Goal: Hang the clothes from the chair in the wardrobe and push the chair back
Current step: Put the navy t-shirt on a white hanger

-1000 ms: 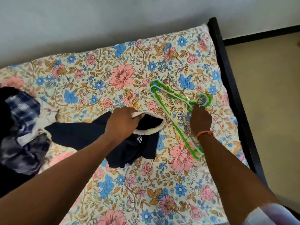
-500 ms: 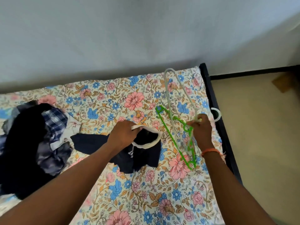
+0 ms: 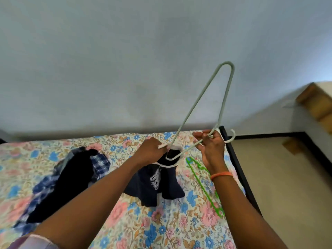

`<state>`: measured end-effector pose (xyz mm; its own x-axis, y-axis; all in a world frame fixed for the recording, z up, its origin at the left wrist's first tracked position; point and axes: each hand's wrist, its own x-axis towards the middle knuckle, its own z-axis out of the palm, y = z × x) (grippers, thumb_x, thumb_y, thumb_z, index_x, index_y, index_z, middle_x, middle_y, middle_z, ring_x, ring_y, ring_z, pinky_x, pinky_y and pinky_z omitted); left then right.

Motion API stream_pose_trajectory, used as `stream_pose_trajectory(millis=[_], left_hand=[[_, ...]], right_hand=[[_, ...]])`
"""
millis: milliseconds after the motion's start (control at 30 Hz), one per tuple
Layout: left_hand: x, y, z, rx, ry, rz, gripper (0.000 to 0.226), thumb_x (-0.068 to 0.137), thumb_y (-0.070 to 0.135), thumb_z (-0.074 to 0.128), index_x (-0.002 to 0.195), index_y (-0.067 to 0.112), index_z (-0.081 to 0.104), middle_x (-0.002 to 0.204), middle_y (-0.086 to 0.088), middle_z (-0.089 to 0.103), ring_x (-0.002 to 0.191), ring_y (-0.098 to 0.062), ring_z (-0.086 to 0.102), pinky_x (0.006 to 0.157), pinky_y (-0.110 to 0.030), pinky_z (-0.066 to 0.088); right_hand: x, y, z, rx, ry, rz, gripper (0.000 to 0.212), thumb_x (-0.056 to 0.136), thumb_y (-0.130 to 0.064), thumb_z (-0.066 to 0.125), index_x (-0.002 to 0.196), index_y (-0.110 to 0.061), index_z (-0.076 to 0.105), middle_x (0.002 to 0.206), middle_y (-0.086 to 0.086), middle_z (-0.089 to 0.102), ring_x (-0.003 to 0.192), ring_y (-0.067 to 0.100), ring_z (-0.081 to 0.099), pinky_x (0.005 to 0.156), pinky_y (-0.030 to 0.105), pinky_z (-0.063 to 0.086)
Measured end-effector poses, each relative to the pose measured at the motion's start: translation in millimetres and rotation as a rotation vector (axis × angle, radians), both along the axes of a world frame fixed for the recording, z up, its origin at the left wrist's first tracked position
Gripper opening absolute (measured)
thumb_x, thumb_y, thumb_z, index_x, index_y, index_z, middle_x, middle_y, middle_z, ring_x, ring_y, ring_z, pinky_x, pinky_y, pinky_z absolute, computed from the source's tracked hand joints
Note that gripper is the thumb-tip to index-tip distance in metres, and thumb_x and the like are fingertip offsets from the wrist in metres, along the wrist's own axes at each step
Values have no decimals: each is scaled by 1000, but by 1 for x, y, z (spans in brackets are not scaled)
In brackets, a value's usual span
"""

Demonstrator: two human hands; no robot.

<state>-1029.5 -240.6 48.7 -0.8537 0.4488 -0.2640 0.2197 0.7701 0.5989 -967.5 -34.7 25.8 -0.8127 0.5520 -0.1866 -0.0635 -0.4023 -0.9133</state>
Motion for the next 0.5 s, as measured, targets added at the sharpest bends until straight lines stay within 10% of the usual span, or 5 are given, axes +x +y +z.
stream_pose_trajectory(millis=[333,500], left_hand=[[-17,-67,143,106,210,-69,39,91,37,66,67,6,62,62,-6,57,57,-12,48,54,-26,33],[-18,-84,183,300,128,-15,13,84,20,67,86,11,77,90,-12,73,82,-19,65,79,-42,53]], right_hand=[[-8,-70,76,165,116,189,13,98,2,50,94,-8,56,97,18,74,101,30,70,87,40,55],[-6,-82,91,630,100,219,15,94,-2,56,90,-13,64,88,5,76,90,19,72,82,39,57]])
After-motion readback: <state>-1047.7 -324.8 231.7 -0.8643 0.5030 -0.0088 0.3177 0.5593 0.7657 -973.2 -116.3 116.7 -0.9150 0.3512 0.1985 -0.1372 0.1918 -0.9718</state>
